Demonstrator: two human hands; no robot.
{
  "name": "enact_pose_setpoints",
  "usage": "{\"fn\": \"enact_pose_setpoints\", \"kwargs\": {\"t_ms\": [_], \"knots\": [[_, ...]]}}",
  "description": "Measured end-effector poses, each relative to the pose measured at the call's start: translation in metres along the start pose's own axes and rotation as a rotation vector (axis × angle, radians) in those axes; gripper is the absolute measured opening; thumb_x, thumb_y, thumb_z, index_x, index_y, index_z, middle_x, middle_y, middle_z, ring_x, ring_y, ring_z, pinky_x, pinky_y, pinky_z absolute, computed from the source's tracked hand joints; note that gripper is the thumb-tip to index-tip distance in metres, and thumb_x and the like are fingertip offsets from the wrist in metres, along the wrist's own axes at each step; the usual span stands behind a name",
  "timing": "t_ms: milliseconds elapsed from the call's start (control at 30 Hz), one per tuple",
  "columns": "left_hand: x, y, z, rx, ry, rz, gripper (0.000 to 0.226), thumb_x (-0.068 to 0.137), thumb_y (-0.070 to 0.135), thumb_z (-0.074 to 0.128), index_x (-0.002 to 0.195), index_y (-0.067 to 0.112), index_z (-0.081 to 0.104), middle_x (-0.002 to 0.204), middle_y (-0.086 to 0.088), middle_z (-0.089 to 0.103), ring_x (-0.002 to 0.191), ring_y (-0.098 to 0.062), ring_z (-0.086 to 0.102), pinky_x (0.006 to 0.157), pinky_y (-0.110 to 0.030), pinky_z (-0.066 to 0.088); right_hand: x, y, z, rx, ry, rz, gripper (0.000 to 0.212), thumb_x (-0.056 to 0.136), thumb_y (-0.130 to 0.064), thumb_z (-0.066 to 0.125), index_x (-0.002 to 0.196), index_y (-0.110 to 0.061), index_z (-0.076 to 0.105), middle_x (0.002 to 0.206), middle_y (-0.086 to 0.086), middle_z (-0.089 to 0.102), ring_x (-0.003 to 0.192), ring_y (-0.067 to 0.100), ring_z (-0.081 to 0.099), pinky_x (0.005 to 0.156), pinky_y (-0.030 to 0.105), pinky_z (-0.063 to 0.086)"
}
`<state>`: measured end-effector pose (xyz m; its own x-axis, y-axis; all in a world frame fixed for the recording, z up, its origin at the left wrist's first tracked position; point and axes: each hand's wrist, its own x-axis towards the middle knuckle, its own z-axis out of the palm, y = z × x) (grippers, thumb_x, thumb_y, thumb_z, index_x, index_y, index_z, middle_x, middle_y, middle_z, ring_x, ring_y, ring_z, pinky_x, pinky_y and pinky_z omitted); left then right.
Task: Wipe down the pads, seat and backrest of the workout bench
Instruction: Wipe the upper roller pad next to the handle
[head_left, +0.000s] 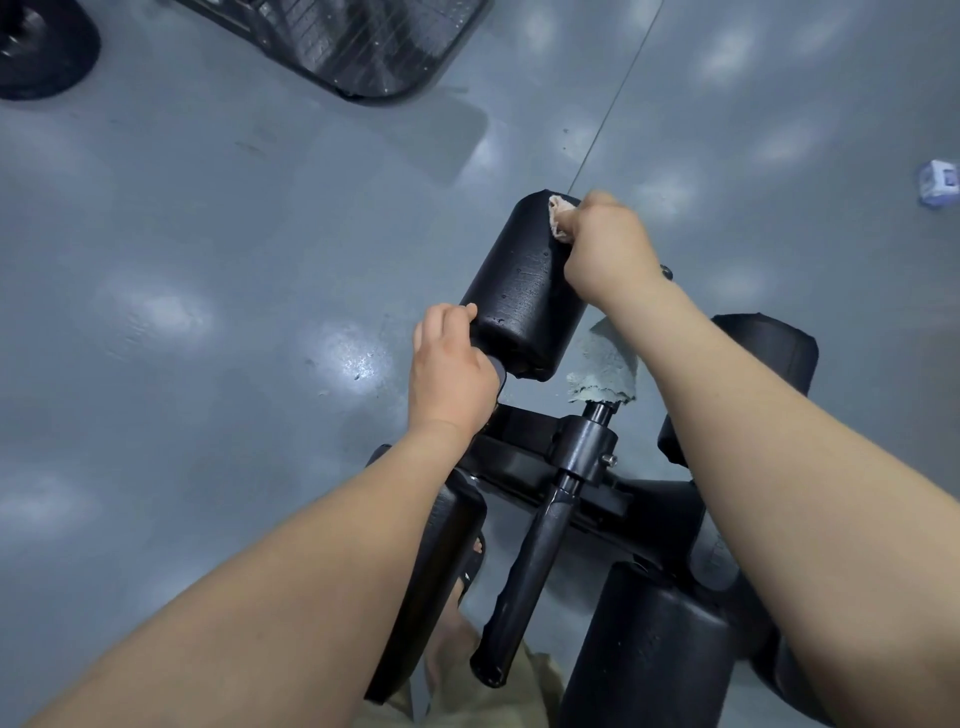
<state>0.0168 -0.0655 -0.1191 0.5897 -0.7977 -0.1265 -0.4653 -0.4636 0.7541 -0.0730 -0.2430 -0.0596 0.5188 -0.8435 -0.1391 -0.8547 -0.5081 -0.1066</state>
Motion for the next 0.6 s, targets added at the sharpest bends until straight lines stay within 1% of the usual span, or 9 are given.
{"fn": "enact_pose_setpoints", "kwargs": {"t_ms": [100, 167, 200, 233, 300, 367, 433, 500, 600], "knots": [[0.000, -0.001, 0.000, -0.005, -0.002, 0.000, 0.050, 0.082, -0.004, 0.040, 0.127, 0.008, 0.058, 0.129, -0.001, 0.050, 0.126, -0.020, 0.040, 0.098, -0.016, 0.031, -0.011, -0.004, 0.004, 0.004, 0.003, -0.026, 0.044, 0.088, 0.003, 0.045, 0.126, -0.011, 0.062, 0.118, 0.018, 0.050, 0.106, 0.040, 0.053, 0.077, 0.036, 0.041], [0.000, 0.000, 0.000, -0.012, -0.001, -0.002, 0.051, 0.082, -0.004, 0.039, 0.127, 0.008, 0.058, 0.129, -0.002, 0.051, 0.126, -0.021, 0.041, 0.101, -0.021, 0.034, -0.017, -0.006, 0.006, 0.004, -0.002, -0.040, 0.050, 0.088, 0.003, 0.046, 0.132, -0.014, 0.060, 0.120, 0.016, 0.051, 0.106, 0.039, 0.053, 0.075, 0.035, 0.040], [-0.001, 0.000, 0.000, -0.014, 0.000, 0.000, 0.051, 0.081, -0.004, 0.039, 0.127, 0.007, 0.059, 0.129, -0.003, 0.051, 0.126, -0.022, 0.041, 0.101, -0.021, 0.034, -0.021, -0.008, 0.007, 0.000, -0.010, -0.043, 0.052, 0.086, 0.005, 0.046, 0.134, -0.014, 0.059, 0.120, 0.016, 0.051, 0.107, 0.039, 0.053, 0.074, 0.034, 0.039], [-0.001, 0.000, -0.001, -0.016, 0.001, 0.001, 0.051, 0.081, -0.001, 0.038, 0.127, 0.007, 0.059, 0.129, -0.003, 0.051, 0.126, -0.022, 0.042, 0.100, -0.019, 0.033, -0.025, -0.011, 0.007, -0.008, -0.018, -0.047, 0.053, 0.084, 0.006, 0.046, 0.132, -0.013, 0.059, 0.120, 0.015, 0.051, 0.107, 0.038, 0.052, 0.072, 0.034, 0.037], [-0.001, 0.000, -0.001, -0.022, -0.001, 0.003, 0.053, 0.079, 0.005, 0.035, 0.126, 0.007, 0.059, 0.128, -0.004, 0.051, 0.125, -0.022, 0.042, 0.099, -0.021, 0.035, -0.032, -0.016, 0.007, -0.016, -0.028, -0.056, 0.048, 0.080, 0.009, 0.045, 0.121, -0.008, 0.063, 0.118, 0.014, 0.051, 0.106, 0.038, 0.052, 0.070, 0.033, 0.036], [-0.001, 0.000, -0.001, -0.033, -0.008, 0.001, 0.054, 0.078, 0.005, 0.034, 0.126, 0.007, 0.059, 0.129, -0.003, 0.051, 0.125, -0.023, 0.042, 0.098, -0.020, 0.035, -0.039, -0.021, 0.007, -0.012, -0.034, -0.063, 0.045, 0.079, 0.009, 0.045, 0.116, -0.007, 0.064, 0.116, 0.013, 0.052, 0.106, 0.036, 0.051, 0.069, 0.033, 0.037], [-0.002, 0.000, -0.001, -0.036, -0.012, -0.008, 0.053, 0.079, 0.003, 0.035, 0.126, 0.007, 0.059, 0.129, -0.003, 0.051, 0.126, -0.022, 0.042, 0.095, -0.017, 0.031, -0.044, -0.024, 0.008, -0.020, -0.040, -0.074, 0.045, 0.079, 0.010, 0.045, 0.116, -0.007, 0.065, 0.116, 0.012, 0.052, 0.106, 0.035, 0.051, 0.070, 0.034, 0.039], [-0.002, 0.001, -0.002, -0.040, -0.013, -0.015, 0.056, 0.077, 0.009, 0.033, 0.126, 0.007, 0.060, 0.130, -0.003, 0.052, 0.126, -0.021, 0.041, 0.095, -0.018, 0.032, -0.049, -0.027, 0.009, -0.019, -0.045, -0.084, 0.046, 0.079, 0.009, 0.045, 0.117, -0.008, 0.065, 0.116, 0.012, 0.052, 0.106, 0.035, 0.050, 0.072, 0.034, 0.043], [-0.002, 0.001, -0.002, -0.043, -0.012, -0.015, 0.057, 0.078, 0.008, 0.033, 0.129, 0.007, 0.060, 0.130, -0.004, 0.051, 0.127, -0.023, 0.042, 0.095, -0.018, 0.032, -0.058, -0.032, 0.011, -0.014, -0.050, -0.102, 0.046, 0.080, 0.008, 0.046, 0.119, -0.010, 0.064, 0.116, 0.010, 0.053, 0.105, 0.033, 0.049, 0.070, 0.034, 0.043]]}}
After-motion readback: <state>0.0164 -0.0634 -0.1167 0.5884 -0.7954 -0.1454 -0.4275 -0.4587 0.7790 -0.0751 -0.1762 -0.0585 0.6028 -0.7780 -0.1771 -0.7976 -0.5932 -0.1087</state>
